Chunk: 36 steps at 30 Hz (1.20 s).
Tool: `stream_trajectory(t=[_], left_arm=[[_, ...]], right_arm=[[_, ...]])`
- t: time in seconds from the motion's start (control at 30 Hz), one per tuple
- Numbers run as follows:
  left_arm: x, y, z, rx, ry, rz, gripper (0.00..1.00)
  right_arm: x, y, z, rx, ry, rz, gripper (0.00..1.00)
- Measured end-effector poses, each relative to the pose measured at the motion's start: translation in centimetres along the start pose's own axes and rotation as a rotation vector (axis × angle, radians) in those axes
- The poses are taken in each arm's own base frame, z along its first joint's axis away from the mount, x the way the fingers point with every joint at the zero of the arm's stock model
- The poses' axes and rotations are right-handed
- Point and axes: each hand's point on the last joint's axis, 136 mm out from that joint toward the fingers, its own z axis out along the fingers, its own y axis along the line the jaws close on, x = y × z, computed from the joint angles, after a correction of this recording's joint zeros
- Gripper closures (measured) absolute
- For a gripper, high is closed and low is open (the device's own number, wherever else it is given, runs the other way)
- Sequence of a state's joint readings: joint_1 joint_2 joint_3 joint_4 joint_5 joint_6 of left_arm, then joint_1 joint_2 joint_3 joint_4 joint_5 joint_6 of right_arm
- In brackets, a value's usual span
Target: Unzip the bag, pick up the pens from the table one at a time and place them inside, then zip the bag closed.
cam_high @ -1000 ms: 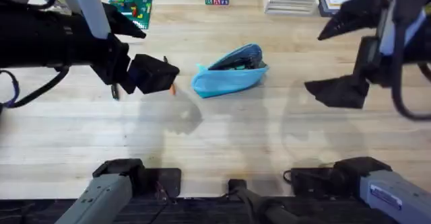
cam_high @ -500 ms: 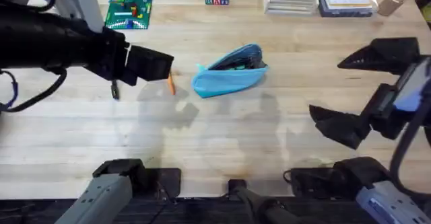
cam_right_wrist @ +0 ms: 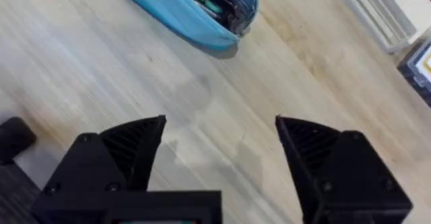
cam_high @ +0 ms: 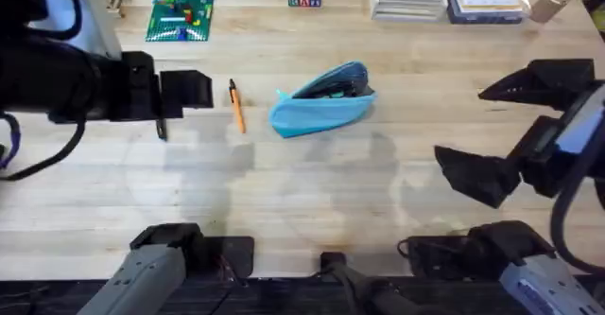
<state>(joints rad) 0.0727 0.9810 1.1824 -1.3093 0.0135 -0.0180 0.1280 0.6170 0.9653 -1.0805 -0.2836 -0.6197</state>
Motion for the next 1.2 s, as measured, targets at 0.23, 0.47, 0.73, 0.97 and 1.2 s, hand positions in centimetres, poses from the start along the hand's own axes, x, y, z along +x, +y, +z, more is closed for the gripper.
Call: stream_trajectory(t=[0.23, 0.47, 0.73, 0.97, 1.2], left_arm=[[0.4, 3.3, -0.3, -0.166, 0.001, -0.205, 0.007], [0.5, 6.0, 0.3, -0.246, 0.021, -0.333, 0.009], [-0.4, 8.7, 3.9, -0.272, 0.119, -0.423, 0.004], [-1.5, 10.9, 8.1, -0.283, 0.188, -0.435, 0.006], [-2.2, 11.7, 12.7, -0.268, 0.251, -0.368, 0.004]], right_arm=[[0.0, 0.0, 0.0, 0.0, 0.0, 0.005, 0.005], [0.0, 0.0, 0.0, 0.001, -0.002, 0.007, 0.005], [0.0, 0.0, 0.0, 0.001, -0.002, 0.007, 0.005], [-0.1, 0.0, 0.0, 0.001, -0.002, 0.007, 0.005], [-0.1, 0.0, 0.0, 0.001, -0.002, 0.007, 0.004]])
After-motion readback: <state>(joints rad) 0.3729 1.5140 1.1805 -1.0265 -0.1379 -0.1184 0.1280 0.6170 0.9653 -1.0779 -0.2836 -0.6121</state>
